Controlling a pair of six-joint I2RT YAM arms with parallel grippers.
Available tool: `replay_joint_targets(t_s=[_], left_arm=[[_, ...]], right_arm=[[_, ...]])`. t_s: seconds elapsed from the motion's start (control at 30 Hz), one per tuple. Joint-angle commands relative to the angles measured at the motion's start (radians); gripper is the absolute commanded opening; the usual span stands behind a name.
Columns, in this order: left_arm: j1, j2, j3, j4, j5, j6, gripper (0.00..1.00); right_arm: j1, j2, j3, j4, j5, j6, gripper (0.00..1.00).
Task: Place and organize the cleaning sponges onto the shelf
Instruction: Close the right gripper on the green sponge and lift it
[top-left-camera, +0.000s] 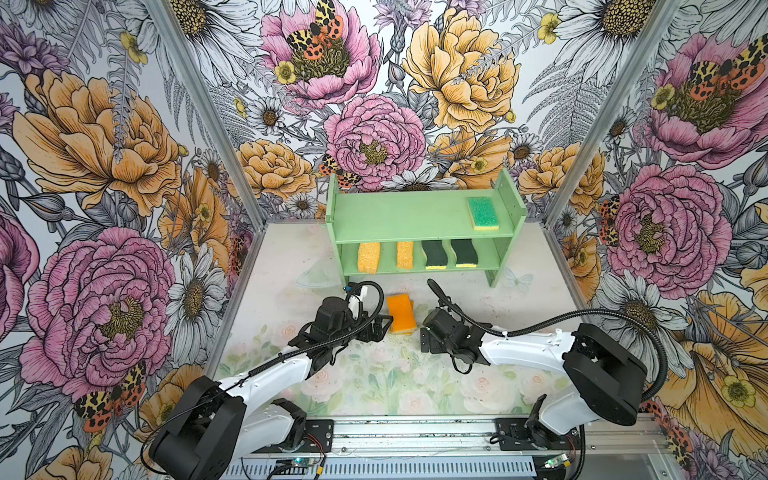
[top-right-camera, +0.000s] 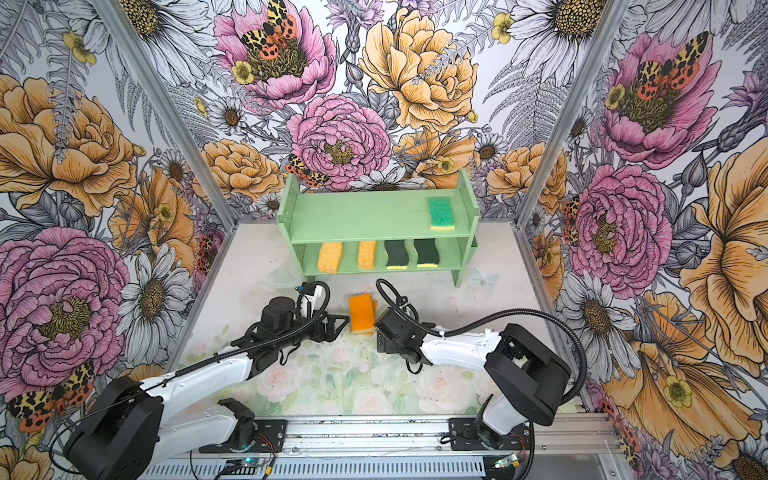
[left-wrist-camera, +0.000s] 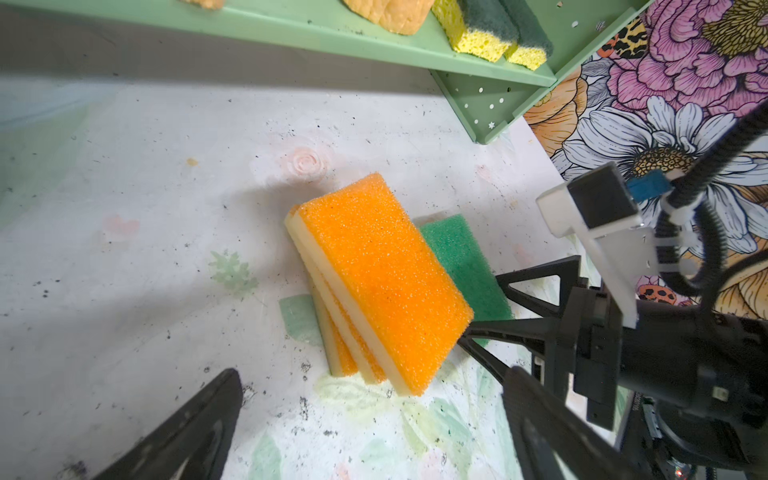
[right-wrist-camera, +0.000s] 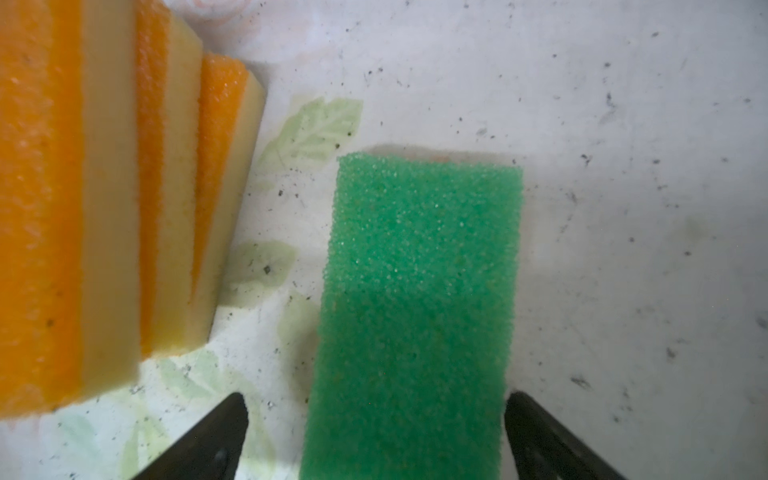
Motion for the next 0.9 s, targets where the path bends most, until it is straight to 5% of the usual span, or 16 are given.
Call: replay_joint_targets(t_s=[0.0, 0.43, 0.87], left_arm=[[0.007, 0.002, -0.011, 0.031, 0.023, -0.016, 0.99], [0.009, -0.002, -0.011, 0.031, 0.021, -0.019, 0.99], [0.009, 0.014, 0.002, 0.033, 0.025, -0.020, 0.99]], right_arm=[[0.010, 0.020, -0.026, 0.043, 0.037, 0.017, 0.99], [0.018, 0.019, -0.172, 0.239, 0.035, 0.043, 0.98], [0.055, 0.021, -0.226, 0.248, 0.073, 0.053, 0.95]])
